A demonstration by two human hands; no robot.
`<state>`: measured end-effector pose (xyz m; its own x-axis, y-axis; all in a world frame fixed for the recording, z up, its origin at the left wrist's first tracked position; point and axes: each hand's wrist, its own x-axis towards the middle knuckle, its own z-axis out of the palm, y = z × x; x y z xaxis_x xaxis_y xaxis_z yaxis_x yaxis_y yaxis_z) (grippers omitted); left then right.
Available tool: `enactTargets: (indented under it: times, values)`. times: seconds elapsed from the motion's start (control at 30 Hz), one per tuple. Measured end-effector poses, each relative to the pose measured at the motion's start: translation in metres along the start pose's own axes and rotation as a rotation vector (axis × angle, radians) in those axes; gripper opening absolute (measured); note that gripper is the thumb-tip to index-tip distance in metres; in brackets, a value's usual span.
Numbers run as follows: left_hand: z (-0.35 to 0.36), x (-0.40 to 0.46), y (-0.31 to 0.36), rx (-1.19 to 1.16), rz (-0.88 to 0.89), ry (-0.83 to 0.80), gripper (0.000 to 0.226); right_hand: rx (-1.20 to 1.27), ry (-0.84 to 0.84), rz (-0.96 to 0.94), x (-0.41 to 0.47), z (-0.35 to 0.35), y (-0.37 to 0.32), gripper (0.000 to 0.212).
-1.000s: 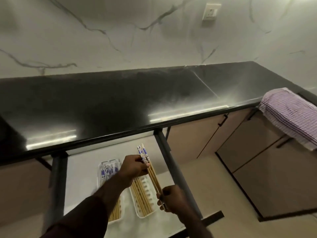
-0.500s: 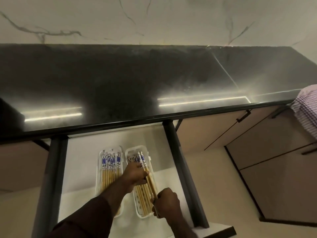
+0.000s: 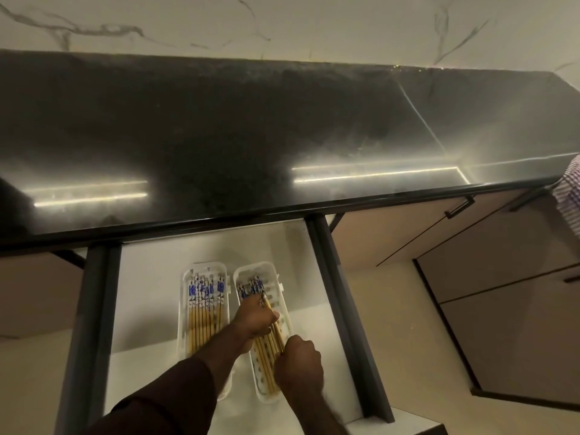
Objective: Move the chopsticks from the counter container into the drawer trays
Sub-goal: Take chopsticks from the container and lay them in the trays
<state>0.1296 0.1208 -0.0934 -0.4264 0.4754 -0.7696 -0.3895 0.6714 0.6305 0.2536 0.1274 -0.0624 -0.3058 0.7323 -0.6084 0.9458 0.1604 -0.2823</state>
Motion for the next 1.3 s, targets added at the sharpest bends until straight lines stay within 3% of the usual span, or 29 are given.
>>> enactTargets:
  times: [0.23,0.57,0.8,1.03,1.3]
  values:
    - [0.006,0.001,-0.005,0.215,0.068,-0.011,0.057,-0.08,-0.019,-0.047,0.001,0.009,0.003,0.044]
    - [0.021,0.005,-0.008,0.485,0.184,0.074,0.028,-0.019,-0.073,-0.031,0.008,0.022,0.002,0.042]
    - [0.022,0.01,-0.013,0.61,0.227,0.067,0.031,0.057,-0.125,0.028,0.011,0.03,0.008,0.042]
    - [0.027,0.011,-0.017,0.573,0.19,0.04,0.03,0.004,-0.116,-0.035,0.012,0.031,0.01,0.039]
    - [0.027,0.009,-0.017,0.445,0.147,0.053,0.038,-0.163,-0.091,-0.225,0.004,0.033,0.014,0.056]
